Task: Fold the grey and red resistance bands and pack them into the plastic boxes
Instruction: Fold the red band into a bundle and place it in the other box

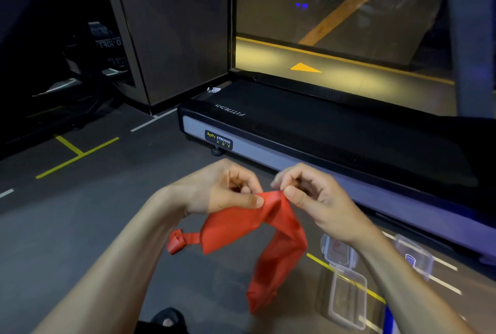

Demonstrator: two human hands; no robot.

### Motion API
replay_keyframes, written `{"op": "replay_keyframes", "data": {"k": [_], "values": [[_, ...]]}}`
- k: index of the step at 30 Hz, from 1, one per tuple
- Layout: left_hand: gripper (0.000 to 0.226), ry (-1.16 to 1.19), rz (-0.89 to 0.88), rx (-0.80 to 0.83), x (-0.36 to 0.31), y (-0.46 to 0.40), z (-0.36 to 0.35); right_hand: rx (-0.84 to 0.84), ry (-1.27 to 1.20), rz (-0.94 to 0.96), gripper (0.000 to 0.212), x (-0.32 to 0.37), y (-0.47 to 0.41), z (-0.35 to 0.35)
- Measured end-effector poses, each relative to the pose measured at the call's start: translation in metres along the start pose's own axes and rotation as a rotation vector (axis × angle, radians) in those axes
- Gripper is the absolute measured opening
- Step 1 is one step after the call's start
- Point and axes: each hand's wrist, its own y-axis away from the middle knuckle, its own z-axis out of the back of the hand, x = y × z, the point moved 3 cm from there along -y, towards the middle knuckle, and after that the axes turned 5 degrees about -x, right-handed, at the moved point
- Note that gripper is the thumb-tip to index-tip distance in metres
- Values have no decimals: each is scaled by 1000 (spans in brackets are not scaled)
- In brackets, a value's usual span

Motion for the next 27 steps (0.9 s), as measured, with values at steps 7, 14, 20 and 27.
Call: {"op": "replay_keyframes", "data": {"k": [7, 14, 20, 27], "values": [[20, -112, -9, 59, 9, -3, -6, 98, -2, -21, 9, -7, 0, -31], [6, -172, -24, 21, 8, 0, 1, 141, 225, 28, 7, 3, -3, -21], [9, -112, 2, -64, 10, 5, 15, 91, 218, 26, 5, 7, -3, -3], [13, -143, -29, -144, 7, 5, 18, 59, 224, 35, 6, 7, -2, 4]]}}
